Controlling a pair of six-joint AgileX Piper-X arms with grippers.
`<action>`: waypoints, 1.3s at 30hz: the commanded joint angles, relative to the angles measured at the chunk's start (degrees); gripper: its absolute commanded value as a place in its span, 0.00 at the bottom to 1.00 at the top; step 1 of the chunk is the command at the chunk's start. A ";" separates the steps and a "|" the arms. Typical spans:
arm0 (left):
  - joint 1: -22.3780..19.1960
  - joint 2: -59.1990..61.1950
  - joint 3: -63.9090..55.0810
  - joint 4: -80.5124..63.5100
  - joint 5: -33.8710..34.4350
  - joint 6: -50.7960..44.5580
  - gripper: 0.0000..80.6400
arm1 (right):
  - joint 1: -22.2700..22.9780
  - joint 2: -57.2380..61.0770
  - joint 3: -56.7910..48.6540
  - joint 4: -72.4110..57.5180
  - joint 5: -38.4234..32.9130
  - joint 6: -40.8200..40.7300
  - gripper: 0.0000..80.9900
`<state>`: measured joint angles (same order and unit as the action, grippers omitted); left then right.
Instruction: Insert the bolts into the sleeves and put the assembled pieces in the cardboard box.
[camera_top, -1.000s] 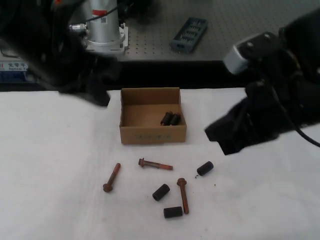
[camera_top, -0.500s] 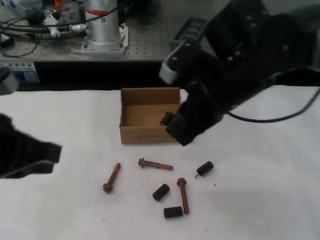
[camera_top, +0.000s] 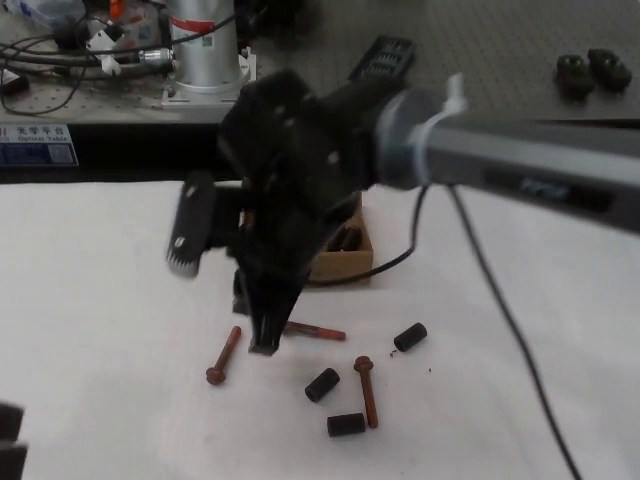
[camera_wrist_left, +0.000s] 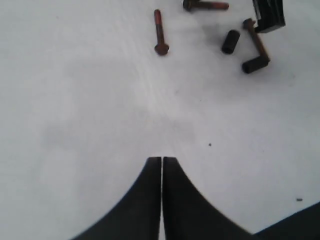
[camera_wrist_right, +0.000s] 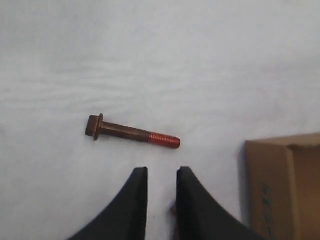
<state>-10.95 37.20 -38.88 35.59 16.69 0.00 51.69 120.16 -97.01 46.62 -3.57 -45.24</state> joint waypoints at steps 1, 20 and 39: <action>0.23 -5.23 1.73 8.11 -5.00 4.33 0.01 | 0.42 2.19 -2.12 0.59 0.62 -7.15 0.21; 0.23 -14.56 5.71 8.06 -5.13 3.59 0.01 | 2.72 4.75 -1.99 -11.28 -0.83 -40.51 0.17; 0.23 -14.56 5.71 8.06 -5.27 5.18 0.01 | 4.04 7.45 -1.99 -2.12 5.19 -40.51 0.31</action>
<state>-10.95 23.11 -33.18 43.45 11.74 4.25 55.46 128.08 -98.96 43.01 1.89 -85.35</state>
